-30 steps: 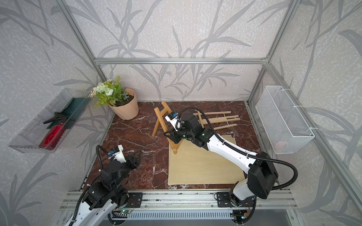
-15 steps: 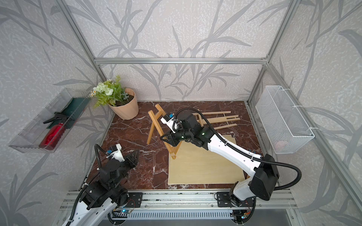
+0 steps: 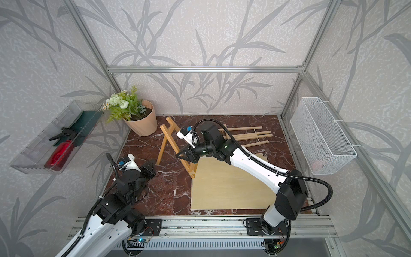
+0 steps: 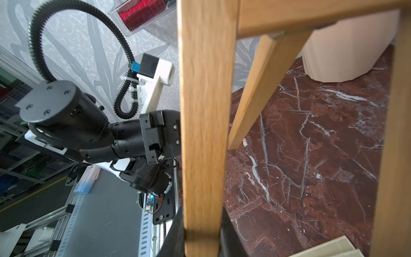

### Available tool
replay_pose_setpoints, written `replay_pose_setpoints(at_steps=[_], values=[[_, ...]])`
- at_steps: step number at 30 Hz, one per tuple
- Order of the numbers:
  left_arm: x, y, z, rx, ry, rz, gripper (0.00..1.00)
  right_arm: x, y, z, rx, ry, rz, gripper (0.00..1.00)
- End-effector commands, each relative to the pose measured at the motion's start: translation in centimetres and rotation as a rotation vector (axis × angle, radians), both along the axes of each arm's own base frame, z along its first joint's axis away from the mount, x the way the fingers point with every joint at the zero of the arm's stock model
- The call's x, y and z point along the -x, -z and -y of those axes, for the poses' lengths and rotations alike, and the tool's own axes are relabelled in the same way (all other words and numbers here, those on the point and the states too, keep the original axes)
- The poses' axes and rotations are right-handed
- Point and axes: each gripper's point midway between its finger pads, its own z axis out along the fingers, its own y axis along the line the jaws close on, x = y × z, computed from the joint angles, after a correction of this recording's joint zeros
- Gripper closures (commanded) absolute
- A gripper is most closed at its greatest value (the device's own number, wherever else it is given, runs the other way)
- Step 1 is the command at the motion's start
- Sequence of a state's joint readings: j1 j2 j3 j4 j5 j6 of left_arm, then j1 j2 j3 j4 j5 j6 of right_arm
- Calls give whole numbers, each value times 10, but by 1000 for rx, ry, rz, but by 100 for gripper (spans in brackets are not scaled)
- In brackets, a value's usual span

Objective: Disassemble the easel
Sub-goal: Fold up the easel.

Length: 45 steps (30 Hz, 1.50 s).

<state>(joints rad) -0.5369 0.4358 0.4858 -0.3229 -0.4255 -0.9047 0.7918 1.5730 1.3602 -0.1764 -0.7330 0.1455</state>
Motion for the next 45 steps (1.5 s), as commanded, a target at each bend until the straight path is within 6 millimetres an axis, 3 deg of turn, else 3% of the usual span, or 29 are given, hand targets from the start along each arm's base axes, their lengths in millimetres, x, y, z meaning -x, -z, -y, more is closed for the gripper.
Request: replay_pose_setpoints(at_steps=[1, 6, 11, 21, 34, 45], values=[[-8, -25, -16, -27, -110, 71, 79, -7, -27, 1, -145, -66, 74, 100], [-28, -22, -18, -90, -185, 49, 84, -1, -17, 9, -146, -80, 82, 100], [-56, -29, -1, -157, -165, 13, 84, 8, -15, 13, -188, -107, 65, 100], [-82, -2, 30, -47, -72, -17, 88, 12, -21, 16, -251, -105, 52, 100], [-94, 20, 114, 153, 249, -90, 97, 3, -24, 21, -302, -60, 52, 100], [-92, 3, 168, 232, 394, -15, 100, -15, -28, 25, -398, -36, -17, 100]])
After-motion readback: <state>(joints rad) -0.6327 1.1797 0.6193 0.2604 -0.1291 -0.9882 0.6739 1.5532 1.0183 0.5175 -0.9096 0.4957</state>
